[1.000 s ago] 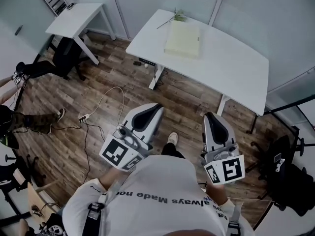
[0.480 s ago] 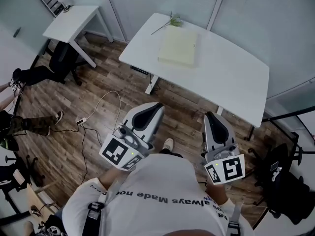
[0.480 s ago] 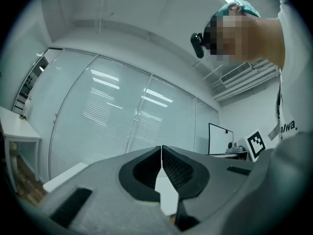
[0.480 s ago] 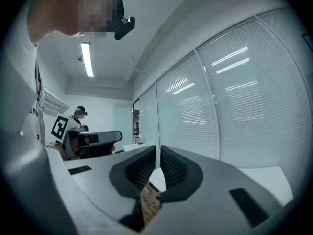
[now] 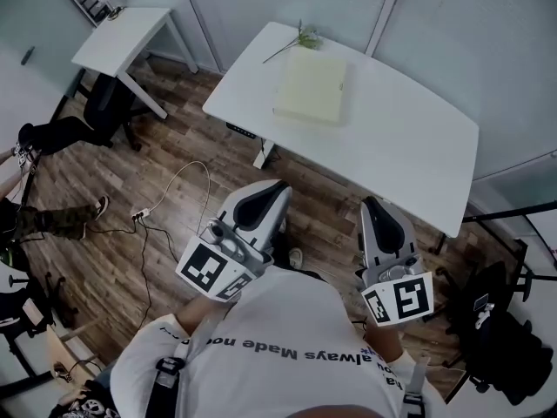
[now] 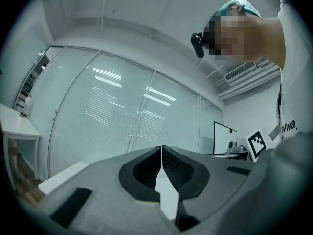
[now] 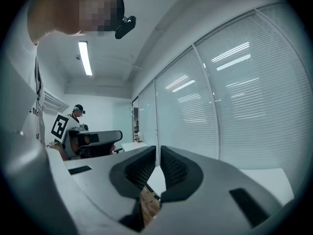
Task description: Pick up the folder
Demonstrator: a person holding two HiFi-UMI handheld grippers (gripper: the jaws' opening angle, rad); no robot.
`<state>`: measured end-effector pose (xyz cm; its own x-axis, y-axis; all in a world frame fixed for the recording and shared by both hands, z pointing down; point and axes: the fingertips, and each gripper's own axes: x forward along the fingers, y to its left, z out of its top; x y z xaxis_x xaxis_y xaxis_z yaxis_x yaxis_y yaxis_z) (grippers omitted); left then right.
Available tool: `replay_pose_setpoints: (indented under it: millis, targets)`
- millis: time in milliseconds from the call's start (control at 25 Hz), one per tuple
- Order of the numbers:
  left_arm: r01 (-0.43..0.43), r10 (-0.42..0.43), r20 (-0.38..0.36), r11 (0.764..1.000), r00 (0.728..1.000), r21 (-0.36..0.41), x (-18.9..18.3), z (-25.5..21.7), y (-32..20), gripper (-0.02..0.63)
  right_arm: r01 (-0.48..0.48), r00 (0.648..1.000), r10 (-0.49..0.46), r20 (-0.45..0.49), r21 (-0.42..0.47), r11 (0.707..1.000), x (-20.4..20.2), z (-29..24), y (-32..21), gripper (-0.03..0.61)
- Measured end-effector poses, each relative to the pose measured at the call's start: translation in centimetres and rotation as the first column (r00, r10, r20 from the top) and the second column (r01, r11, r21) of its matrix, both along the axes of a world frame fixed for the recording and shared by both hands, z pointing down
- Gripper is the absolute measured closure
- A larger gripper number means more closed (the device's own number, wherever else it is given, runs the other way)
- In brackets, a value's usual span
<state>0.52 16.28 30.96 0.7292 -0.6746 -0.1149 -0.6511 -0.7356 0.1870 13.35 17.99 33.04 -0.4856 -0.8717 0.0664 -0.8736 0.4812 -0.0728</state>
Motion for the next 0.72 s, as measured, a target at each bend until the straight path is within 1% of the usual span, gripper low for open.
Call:
replay_pose_setpoints:
  millis: [320,720]
  targets:
    - [0.000,0.000,0.001,1.000,1.000,0.002,0.0,0.3,-4.8,0.598,-0.005,1.000,0.005,-0.006,0.000,1.000,0.0,0.2,-4.5,0.545]
    - [-0.020,0.020,-0.005,1.000,1.000,-0.004,-1.1,0.5,-14.0,0.598,-0.014,1.000,0.014,-0.014,-0.003,1.000,-1.5,0.4,-13.5,0.545]
